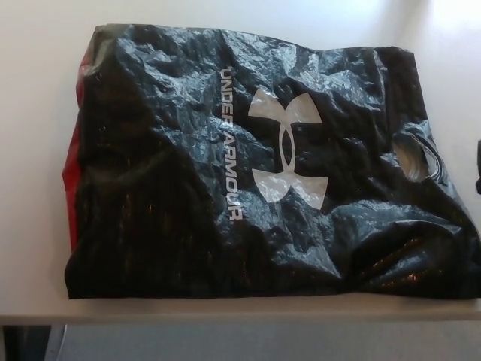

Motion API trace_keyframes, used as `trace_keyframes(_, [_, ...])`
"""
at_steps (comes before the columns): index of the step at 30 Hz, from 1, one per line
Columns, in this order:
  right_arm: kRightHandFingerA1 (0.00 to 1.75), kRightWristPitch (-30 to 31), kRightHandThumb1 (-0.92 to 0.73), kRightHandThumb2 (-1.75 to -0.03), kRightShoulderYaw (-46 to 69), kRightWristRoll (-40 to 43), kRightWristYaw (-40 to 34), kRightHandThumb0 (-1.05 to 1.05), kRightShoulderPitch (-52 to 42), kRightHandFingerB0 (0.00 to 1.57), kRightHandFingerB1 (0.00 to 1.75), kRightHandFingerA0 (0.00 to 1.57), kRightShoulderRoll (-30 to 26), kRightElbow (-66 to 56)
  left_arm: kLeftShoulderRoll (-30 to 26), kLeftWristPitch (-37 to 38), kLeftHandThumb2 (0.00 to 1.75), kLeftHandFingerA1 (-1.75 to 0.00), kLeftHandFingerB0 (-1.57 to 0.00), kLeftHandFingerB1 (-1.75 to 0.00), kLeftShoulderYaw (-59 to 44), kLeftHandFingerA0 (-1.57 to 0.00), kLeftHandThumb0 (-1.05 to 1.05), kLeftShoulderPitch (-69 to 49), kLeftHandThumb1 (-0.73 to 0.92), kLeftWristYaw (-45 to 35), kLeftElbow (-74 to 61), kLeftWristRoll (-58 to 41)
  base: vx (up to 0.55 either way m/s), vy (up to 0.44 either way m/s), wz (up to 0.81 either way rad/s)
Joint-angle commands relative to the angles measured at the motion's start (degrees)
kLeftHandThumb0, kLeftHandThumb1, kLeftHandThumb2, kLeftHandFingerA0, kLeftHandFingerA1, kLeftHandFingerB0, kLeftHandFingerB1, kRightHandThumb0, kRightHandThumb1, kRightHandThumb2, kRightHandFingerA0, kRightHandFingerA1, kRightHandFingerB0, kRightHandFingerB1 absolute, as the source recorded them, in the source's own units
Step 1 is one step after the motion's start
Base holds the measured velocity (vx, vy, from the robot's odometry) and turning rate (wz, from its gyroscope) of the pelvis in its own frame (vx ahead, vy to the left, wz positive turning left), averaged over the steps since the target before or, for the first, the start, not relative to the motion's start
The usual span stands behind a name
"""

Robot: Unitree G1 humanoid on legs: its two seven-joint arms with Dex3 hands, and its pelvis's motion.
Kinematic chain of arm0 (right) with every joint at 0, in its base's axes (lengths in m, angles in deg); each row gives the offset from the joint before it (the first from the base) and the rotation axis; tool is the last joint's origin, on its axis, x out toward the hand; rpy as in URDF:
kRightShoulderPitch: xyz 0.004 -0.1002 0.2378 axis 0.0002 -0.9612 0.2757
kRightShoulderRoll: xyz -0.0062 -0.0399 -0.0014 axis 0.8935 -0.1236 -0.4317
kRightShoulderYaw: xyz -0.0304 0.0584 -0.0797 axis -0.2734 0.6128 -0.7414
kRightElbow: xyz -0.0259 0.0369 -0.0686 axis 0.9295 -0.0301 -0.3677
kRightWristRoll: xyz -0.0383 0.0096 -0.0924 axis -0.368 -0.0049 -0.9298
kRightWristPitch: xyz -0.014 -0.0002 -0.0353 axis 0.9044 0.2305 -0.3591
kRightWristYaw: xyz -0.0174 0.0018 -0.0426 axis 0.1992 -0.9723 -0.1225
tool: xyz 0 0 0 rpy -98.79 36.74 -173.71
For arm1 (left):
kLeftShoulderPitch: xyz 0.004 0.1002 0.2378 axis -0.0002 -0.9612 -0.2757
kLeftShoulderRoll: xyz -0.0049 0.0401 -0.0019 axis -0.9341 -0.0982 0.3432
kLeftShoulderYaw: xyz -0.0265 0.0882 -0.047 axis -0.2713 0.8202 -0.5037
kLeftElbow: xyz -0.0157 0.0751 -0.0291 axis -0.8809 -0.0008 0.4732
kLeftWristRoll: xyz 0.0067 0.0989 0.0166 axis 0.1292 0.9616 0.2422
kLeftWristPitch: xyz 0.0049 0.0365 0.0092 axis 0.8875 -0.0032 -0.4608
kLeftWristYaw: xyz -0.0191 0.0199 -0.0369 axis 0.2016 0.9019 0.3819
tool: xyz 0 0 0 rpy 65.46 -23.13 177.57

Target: A plastic bag is kept in the middle of the desk and the robot uses both its hands to grab the bag from the left and right and brings its hands close together to compress the bag

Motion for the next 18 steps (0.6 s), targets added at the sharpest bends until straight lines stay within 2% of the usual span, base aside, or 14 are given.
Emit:
trace_keyframes(1, [0.50, -2.3, -0.55, -1.12, -1.4, -1.0, -2.1, -0.36, -1.2, 0.00, 0.48, 0.00, 3.1, 0.6, 2.6, -1.0, 0.78, -0.41, -0.21, -0.32, 1.9, -0.28, -0.63, -1.1, 0.92, 3.5, 0.8, 2.7, 0.00, 0.000, 0.00])
trace_keyframes(2, [0.50, -2.3, -0.55, -1.12, -1.6, -0.9, -1.9, -0.36, -1.2, 0.00, 0.48, 0.00, 3.5, 0.5, 2.9, -0.9, 0.78, -0.41, -0.21, -0.32, 2.5, -0.28, -0.63, -1.2, 0.92, 3.7, 0.8, 3.2, 0.00, 0.000, 0.00])
trace_keyframes(3, [0.41, -1.7, -0.76, -1.06, -2.1, -1.0, -2.0, -0.87, -1.2, 0.06, 0.40, 0.04, 4.3, 0.3, 3.7, -0.5, 0.79, -0.41, -0.22, -0.33, 3.0, -0.26, -0.62, -1.2, 0.92, 3.7, 0.8, 3.4, 0.00, 0.000, 0.00])
trace_keyframes(4, [0.45, -1.7, -0.69, -1.04, -2.5, -1.1, -2.2, -0.78, -1.1, 0.11, 0.45, 0.05, 5.6, 0.2, 4.9, -0.4, 0.81, -0.39, -0.21, -0.30, 3.7, -0.25, -0.62, -1.3, 0.92, 3.5, 0.3, 3.5, 0.00, 0.000, 0.00])
trace_keyframes(5, [0.41, -2.1, -0.72, -1.03, -2.9, -1.0, -2.3, -0.85, -0.9, 0.07, 0.42, 0.02, 7.4, 0.3, 6.7, -0.2, 0.81, -0.42, -0.21, -0.33, 4.7, -0.25, -0.63, -1.6, 0.92, 3.4, -0.5, 3.7, 0.00, 0.000, 0.00])
trace_keyframes(7, [0.40, -2.4, -0.71, -1.02, -3.0, -0.6, -1.7, -0.83, -0.6, 0.07, 0.41, 0.01, 8.6, 0.4, 7.8, 0.2, 0.79, -0.43, -0.21, -0.34, 5.5, -0.26, -0.63, -1.3, 0.92, 3.8, -0.4, 4.0, 0.00, 0.000, 0.00])
trace_keyframes(8, [0.38, -2.3, -0.68, -1.05, -3.1, -0.5, -1.2, -0.69, -0.5, 0.04, 0.40, 0.00, 9.1, 0.3, 8.6, 0.2, 0.78, -0.44, -0.22, -0.33, 5.5, -0.26, -0.64, -1.2, 0.92, 3.8, -0.5, 3.7, 0.00, 0.000, 0.00])
trace_keyframes(10, [0.33, -1.8, -0.70, -1.05, -3.5, 0.0, -0.1, -0.77, -0.3, 0.08, 0.36, 0.02, 11.4, 0.0, 11.2, -0.2, 0.75, -0.41, -0.22, -0.31, 6.4, -0.26, -0.66, -1.4, 0.92, 3.6, -0.9, 3.6, 0.00, 0.000, 0.00])
trace_keyframes(12, [0.37, -2.1, -0.69, -1.06, -4.4, -0.6, -0.1, -0.70, -0.1, 0.03, 0.36, 0.00, 13.0, 0.2, 13.3, 0.3, 0.77, -0.42, -0.21, -0.31, 7.1, -0.24, -0.68, -1.5, 0.92, 3.6, -0.5, 3.8, 0.00, 0.000, 0.00])
trace_keyframes(18, [0.40, -0.3, -0.68, -1.07, -6.8, -2.2, -1.9, -0.73, 1.0, 0.05, 0.38, 0.02, 17.1, 0.6, 18.4, -0.2, 0.81, -0.42, -0.19, -0.32, 10.8, -0.22, -0.65, -1.9, 0.92, 4.1, -1.6, 5.9, 0.00, 0.000, 0.00])
